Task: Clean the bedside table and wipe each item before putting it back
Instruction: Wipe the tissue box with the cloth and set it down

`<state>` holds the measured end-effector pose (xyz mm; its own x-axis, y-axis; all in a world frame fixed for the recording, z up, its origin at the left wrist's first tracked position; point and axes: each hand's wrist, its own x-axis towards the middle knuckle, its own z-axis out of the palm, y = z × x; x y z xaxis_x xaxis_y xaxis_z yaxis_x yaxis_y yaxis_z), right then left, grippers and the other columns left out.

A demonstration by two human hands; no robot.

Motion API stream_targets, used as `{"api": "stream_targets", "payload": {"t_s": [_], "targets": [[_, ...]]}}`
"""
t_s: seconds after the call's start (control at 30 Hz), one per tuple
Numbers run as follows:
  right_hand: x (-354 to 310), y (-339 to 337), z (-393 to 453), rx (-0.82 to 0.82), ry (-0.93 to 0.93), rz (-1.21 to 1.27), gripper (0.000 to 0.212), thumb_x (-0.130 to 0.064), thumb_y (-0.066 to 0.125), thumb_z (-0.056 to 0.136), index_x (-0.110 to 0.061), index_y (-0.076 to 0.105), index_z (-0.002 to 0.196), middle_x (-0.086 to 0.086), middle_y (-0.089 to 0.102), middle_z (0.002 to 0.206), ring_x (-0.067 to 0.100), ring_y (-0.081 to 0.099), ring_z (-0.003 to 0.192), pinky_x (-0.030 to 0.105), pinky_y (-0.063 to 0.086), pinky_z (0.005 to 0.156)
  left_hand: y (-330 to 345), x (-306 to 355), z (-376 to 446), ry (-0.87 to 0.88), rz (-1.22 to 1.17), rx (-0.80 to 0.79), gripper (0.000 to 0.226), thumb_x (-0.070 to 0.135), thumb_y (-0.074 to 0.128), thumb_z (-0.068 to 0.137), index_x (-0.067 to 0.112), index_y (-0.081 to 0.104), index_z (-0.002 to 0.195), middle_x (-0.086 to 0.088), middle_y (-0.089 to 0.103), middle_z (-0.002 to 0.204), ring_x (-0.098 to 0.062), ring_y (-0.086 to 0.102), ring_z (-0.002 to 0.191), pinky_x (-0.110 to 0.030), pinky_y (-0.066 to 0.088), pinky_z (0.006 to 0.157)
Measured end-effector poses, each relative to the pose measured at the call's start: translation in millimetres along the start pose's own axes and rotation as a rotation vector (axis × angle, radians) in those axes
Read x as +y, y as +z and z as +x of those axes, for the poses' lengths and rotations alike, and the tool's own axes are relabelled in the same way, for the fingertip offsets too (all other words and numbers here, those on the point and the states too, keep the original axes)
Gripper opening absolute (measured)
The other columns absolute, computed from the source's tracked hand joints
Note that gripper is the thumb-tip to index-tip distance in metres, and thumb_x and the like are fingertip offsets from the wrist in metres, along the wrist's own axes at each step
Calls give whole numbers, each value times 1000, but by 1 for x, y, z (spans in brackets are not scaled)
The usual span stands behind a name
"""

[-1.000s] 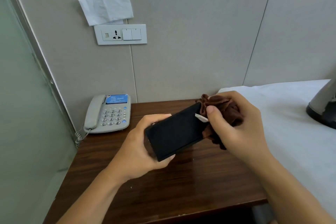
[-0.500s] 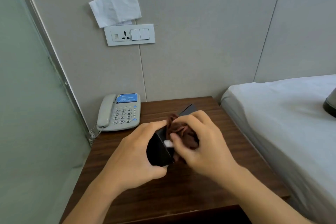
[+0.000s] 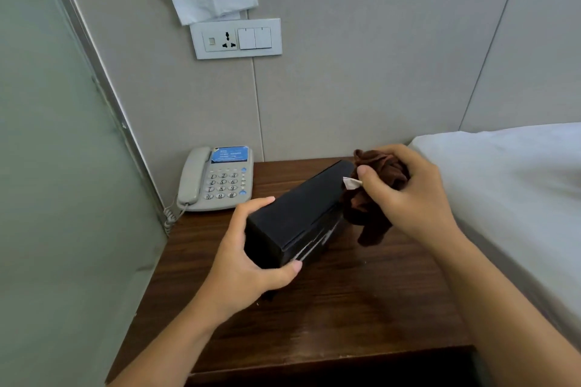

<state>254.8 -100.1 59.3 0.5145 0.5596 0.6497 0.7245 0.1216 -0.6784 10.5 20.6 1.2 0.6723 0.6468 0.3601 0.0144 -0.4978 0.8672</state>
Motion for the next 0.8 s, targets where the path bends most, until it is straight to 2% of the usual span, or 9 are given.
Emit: {"api": "stream_targets", "payload": {"t_s": [0.07,0.17,0.27,0.33,0.47,0.6,0.67,0.73,0.8], "targets": [[1,-1,0,3,4,-14,12,-28,77,90,-28,72,101,-13,71,94,7,67,94,26,52,82,14,-6,3,-25,-126,4,93,21,98,63,45,47,137,17,60,131,-11,59,128,-35,55,101],[8,-6,-7,25,22,-32,13,-32,76,89,-27,73,101,-12,72,94,10,68,94,32,54,83,32,-10,6,-86,-313,2,96,23,95,60,33,45,141,7,64,131,-20,63,125,-36,57,95],[18,-13,-16,27,52,-30,12,-28,77,89,-28,73,100,-13,73,95,9,69,95,29,54,82,41,-12,8,-189,-485,-5,99,19,96,55,42,48,139,-1,66,133,-25,65,124,-41,58,94],[24,-17,-20,31,81,-26,12,-26,77,89,-30,72,100,-14,73,94,8,69,94,27,53,81,38,-14,10,-238,-548,1,104,24,102,49,43,51,137,-3,68,132,-27,66,124,-45,58,94],[32,-23,-24,16,145,2,13,-24,76,90,-32,72,98,-19,72,91,5,69,90,23,53,78,20,-18,13,-221,-411,-46,116,49,104,38,35,51,140,-1,66,135,-22,64,127,-35,57,95],[31,-12,-28,-1,139,-33,17,-26,78,88,-31,72,102,-18,73,94,3,68,93,29,57,83,9,-19,14,-203,-289,-49,110,58,101,37,38,55,135,-2,63,136,-21,63,128,-37,57,97],[25,5,-35,-27,123,-65,33,-31,82,82,-29,68,112,-16,71,101,1,67,96,25,55,87,9,-21,15,-200,-273,-31,107,60,101,38,38,57,134,2,65,132,-21,64,126,-38,58,96],[17,23,-43,-44,103,-98,51,-39,88,75,-28,63,118,-15,68,106,0,66,98,16,51,88,11,-22,15,-203,-276,-36,106,60,100,41,41,57,136,5,62,138,-21,62,130,-45,56,101],[15,37,-50,-60,21,-155,55,-43,87,74,-26,64,120,-12,67,110,7,65,103,23,52,91,11,-21,13,-209,-276,-43,105,61,99,43,46,56,137,7,59,142,-21,58,133,-51,52,106]]}}
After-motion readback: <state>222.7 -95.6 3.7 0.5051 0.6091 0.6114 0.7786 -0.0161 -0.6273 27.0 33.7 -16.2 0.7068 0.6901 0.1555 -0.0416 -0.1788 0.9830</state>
